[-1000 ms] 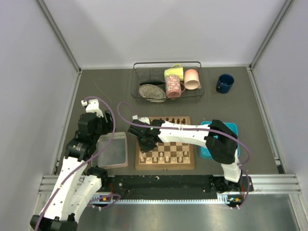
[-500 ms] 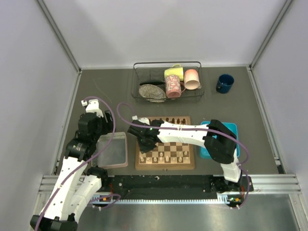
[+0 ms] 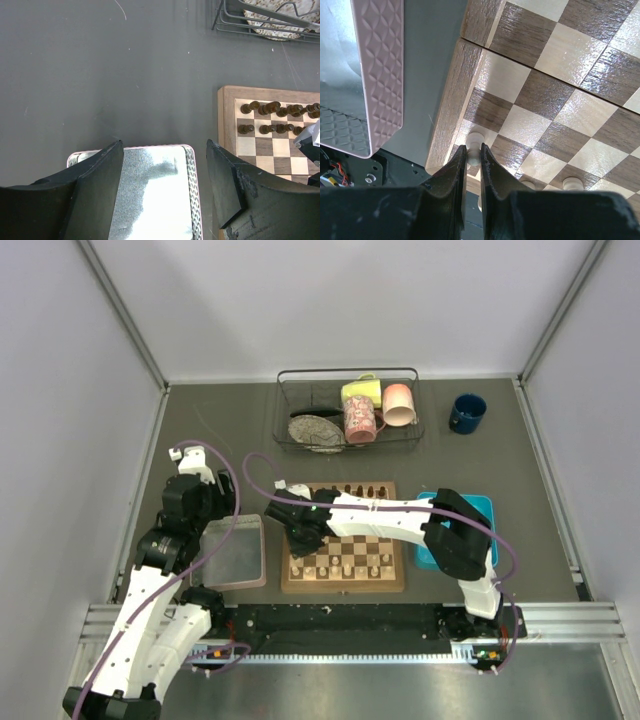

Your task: Set up the chess pieces on the board

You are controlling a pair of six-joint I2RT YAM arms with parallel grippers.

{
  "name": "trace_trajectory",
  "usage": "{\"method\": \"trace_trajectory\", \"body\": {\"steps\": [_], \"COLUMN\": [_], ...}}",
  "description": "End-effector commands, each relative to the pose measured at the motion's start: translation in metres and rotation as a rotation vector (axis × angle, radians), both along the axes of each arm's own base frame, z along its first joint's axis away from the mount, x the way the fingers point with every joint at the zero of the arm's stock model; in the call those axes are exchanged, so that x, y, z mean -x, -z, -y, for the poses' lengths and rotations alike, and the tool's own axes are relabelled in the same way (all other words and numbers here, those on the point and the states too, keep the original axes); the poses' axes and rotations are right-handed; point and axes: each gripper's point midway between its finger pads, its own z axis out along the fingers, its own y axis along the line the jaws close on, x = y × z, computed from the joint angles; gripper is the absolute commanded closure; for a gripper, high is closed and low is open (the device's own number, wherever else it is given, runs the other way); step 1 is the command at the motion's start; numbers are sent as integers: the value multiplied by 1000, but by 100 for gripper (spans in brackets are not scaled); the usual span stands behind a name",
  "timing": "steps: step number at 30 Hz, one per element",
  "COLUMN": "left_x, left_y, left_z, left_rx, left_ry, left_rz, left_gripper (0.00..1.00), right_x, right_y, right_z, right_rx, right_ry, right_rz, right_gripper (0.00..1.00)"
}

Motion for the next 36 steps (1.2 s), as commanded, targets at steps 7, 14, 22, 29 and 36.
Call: {"method": "trace_trajectory", "body": {"steps": [7,14,22,29,36], "left_x": [-4,-4,-4,-4,-4], "left_y": [-6,-6,-6,-7,-6], "left_z": [-1,0,-1,-1,-2], "left_rx": [-2,-3,-5,-6,-10], "left_ry": [2,4,0,0,-2], "left_rz": [40,41,39,42,41], "left_gripper": [28,28,28,28,28], "right_x": [2,1,-2,-14,-44], "right_y": [1,-1,-11,-39,-79], "right_z": [-12,-12,-14,-15,24], "right_rx": [-20,-23,-41,-108,-161], "right_ry": [0,4,9,33,119], "right_rz": [6,8,30,51,120], "right_gripper": [92,75,67,66,65]}}
